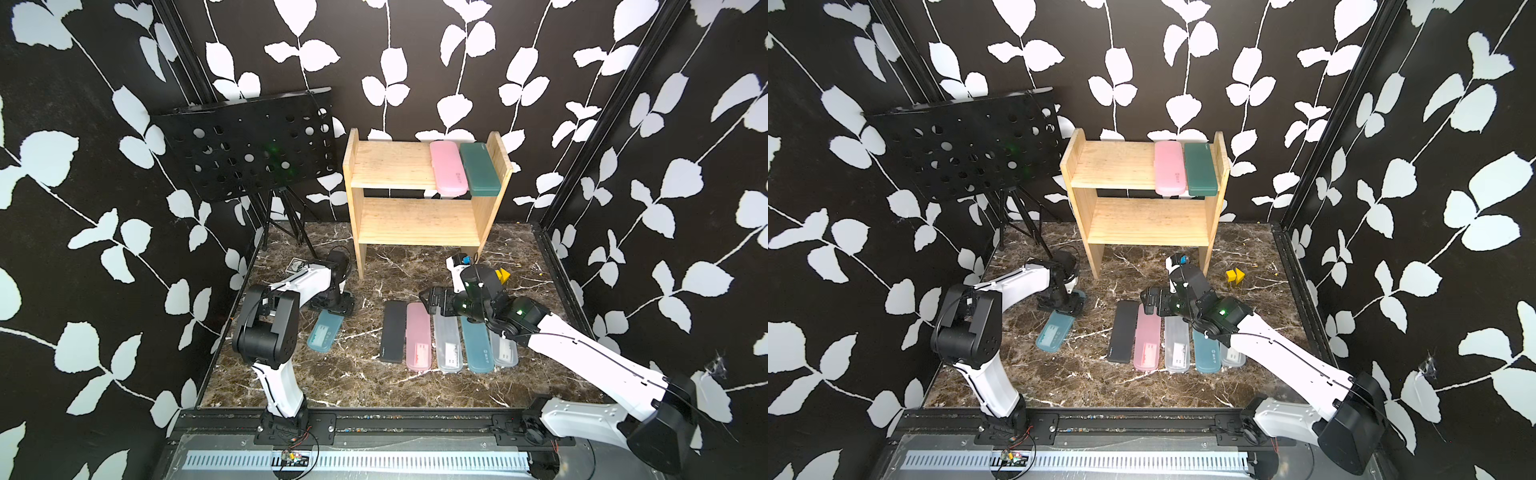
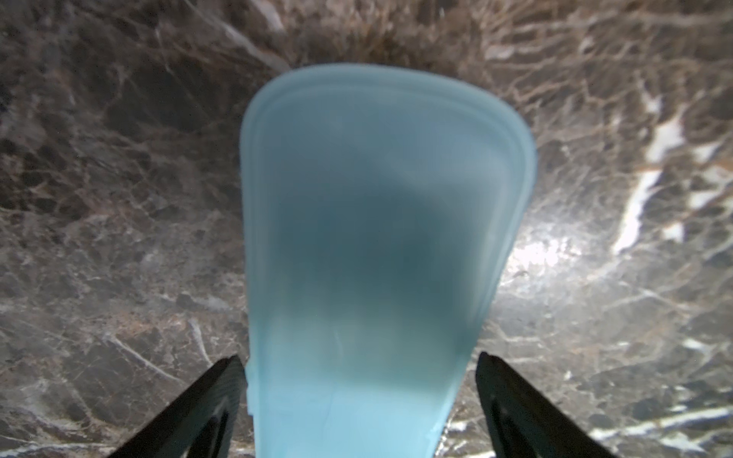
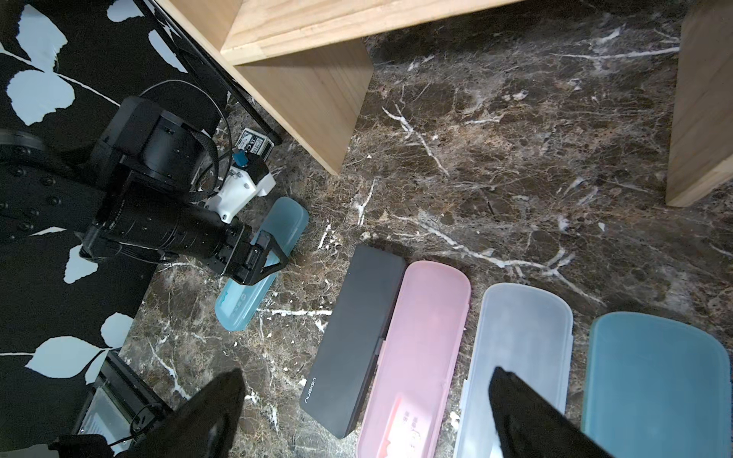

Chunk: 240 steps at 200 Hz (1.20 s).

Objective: Remove the pencil cases from the shelf
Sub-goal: Move the pencil case to the center of the board.

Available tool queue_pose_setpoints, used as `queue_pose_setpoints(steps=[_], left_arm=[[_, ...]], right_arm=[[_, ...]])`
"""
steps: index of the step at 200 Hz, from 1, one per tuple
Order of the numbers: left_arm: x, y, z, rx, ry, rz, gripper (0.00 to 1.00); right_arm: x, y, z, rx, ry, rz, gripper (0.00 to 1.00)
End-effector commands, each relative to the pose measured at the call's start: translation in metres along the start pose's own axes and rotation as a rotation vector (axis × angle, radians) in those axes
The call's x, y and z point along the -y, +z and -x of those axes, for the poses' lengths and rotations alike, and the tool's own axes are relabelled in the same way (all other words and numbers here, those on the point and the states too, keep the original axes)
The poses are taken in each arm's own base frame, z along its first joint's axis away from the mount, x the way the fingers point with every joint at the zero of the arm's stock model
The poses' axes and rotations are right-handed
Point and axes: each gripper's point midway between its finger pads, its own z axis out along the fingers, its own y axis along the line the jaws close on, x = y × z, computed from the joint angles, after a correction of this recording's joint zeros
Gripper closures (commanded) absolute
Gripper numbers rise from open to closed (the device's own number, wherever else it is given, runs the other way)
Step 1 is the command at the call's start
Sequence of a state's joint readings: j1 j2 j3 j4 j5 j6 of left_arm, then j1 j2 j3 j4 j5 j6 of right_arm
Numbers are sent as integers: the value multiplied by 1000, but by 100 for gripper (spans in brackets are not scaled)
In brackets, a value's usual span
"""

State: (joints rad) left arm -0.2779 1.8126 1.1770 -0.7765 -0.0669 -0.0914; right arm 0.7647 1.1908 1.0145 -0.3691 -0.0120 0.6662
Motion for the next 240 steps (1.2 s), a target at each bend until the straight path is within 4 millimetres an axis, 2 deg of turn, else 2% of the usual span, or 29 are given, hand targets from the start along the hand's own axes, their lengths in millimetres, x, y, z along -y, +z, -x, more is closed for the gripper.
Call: queue_pose_setpoints(steps=[1,47,102,132,162,205,240], left_arm=[[-2,11,-10,-45,-15,5,1],[4,10,-6,-35,-13,-27,3],[12,4,-19,-49,-98,-78,30],[22,-5,-27,-38,-187,-130,31],[46,-19,-31,-7,-208,-172,32],[76,-37,-15,54,-206,-199,31],[87,-30,-9,44,-194,-194,29]], right_arm=[[1,0,1,15,9,6,1],[2,0,1,17,12,6,1],[1,-2,3,24,9,5,1],[0,0,4,24,3,10,1],[-2,-1,6,32,-5,17,1],[-1,-5,5,40,-7,19,1],[3,-7,2,39,-6,9,1]])
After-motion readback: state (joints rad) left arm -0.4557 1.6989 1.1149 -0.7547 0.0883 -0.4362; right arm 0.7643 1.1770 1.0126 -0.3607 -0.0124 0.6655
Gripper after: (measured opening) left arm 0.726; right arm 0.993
